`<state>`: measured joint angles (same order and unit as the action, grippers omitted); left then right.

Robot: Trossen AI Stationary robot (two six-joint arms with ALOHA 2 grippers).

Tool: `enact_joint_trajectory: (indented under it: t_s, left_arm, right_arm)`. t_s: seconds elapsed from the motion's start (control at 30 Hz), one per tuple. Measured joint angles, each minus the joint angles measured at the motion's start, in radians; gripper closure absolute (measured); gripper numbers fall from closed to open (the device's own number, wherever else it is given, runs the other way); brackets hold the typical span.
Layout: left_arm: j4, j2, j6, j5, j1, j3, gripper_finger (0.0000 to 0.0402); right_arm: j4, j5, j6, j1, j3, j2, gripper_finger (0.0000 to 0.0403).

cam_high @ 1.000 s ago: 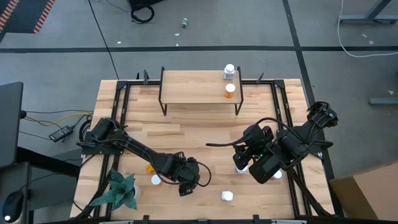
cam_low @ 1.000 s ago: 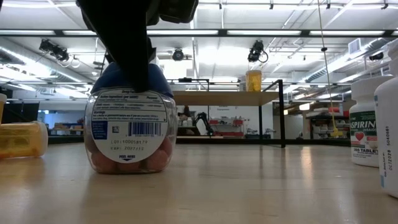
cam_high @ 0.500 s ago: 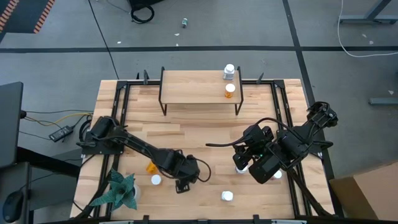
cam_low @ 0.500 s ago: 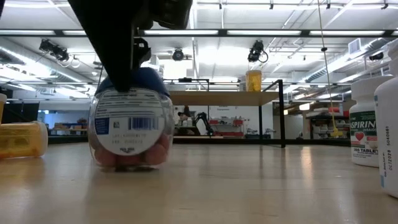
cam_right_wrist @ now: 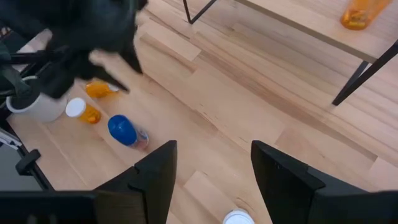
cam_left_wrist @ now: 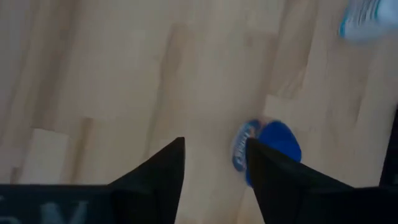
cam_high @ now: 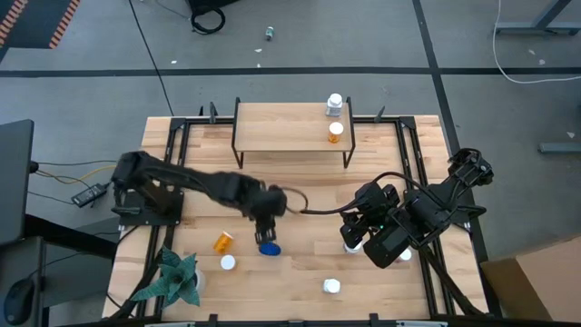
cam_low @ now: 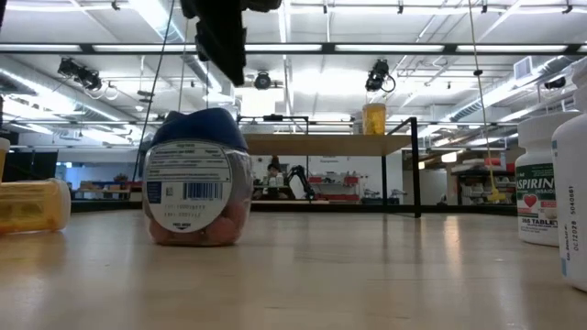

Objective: Pick and place medicine bottles onto shelf by color
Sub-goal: Put the transparent pill bottle on the shelf

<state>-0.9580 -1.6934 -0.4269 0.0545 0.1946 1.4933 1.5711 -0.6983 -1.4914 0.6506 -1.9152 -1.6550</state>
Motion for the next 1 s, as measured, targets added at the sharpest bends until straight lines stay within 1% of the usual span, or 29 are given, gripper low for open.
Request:
enact_joint_trajectory:
  t_s: [0.07, 0.13, 0.17, 0.23, 0.37, 0.43, 0.57, 0.67, 0.8, 1.0]
  left_arm:
    - [0.001, 0.031, 0.004, -0.036, -0.026, 0.000, 0.0233]
    - [0.003, 0.054, 0.031, -0.113, -0.043, 0.000, 0.0232]
    - [0.003, 0.062, 0.052, -0.153, -0.043, 0.000, 0.0228]
    - [-0.008, 0.069, 0.087, -0.192, -0.026, 0.000, 0.0213]
    - [0.001, 0.067, 0.197, -0.184, 0.039, 0.000, 0.0165]
    - [0.030, 0.051, 0.220, -0.171, 0.068, 0.001, 0.0137]
    - [0.043, 0.001, 0.194, -0.119, 0.107, 0.000, 0.0086]
    - [0.048, -0.048, 0.176, -0.112, 0.121, 0.000, 0.0056]
    - [0.044, -0.105, 0.162, -0.111, 0.131, -0.001, 0.0032]
    - [0.041, -0.157, 0.150, -0.112, 0.135, -0.001, 0.0024]
  right_arm:
    - [0.000, 0.000, 0.000, 0.000, 0.000, 0.000, 0.0189]
    - [0.000, 0.000, 0.000, 0.000, 0.000, 0.000, 0.0189]
    - [0.000, 0.000, 0.000, 0.000, 0.000, 0.000, 0.0189]
    - [0.000, 0.000, 0.000, 0.000, 0.000, 0.000, 0.0189]
    - [0.000, -0.011, 0.000, 0.000, 0.000, 0.000, 0.0189]
    - [0.000, -0.012, 0.000, 0.000, 0.000, 0.000, 0.0189]
    - [0.000, -0.011, -0.009, 0.000, 0.000, 0.000, 0.0189]
    - [0.000, -0.005, -0.018, 0.001, 0.000, 0.000, 0.0189]
    - [0.000, 0.006, -0.017, 0.005, 0.000, 0.000, 0.0189]
    - [0.000, 0.008, -0.016, 0.029, 0.000, 0.000, 0.0189]
